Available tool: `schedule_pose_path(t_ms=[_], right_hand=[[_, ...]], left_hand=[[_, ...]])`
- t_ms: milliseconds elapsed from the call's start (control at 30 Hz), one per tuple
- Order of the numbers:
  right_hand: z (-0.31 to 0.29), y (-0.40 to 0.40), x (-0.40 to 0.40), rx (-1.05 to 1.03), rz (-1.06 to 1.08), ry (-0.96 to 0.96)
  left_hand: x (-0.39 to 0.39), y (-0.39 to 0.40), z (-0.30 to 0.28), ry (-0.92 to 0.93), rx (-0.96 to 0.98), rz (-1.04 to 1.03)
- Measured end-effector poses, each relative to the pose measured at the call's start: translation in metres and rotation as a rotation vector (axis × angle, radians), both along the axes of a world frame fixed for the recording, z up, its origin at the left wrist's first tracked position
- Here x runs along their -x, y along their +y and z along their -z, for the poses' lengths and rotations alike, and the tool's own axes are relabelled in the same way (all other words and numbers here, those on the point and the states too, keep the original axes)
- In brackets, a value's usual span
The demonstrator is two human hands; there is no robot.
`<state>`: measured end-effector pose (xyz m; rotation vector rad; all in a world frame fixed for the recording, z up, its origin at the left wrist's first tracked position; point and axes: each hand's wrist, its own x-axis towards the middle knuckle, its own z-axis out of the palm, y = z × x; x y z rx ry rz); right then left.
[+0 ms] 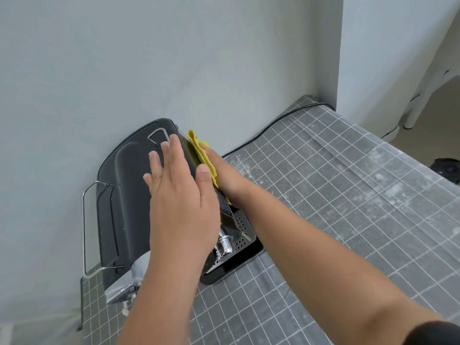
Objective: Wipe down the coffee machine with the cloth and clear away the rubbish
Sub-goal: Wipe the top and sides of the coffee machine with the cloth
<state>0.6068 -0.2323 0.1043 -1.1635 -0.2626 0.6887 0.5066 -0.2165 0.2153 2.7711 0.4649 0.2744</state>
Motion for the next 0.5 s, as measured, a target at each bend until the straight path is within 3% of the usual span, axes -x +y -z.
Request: schedule_pose_path(t_ms=[100,233,500], right_hand=[[-0.018,-0.019,0.021,0.008,0.002,-0.171],[0.005,-0.047,0.078,-0.001,-0.011,-0.354],[0.004,-0.05,0.079,-0.026,-0.02,-0.118]], left_hand=[[0.002,0.002,0.001,-0.033,0.021,0.016],[0.004,0.006,0.003,-0.05,0.012,0.041],[0.0,0.009,0.006,-0.052,-0.017,0.038]])
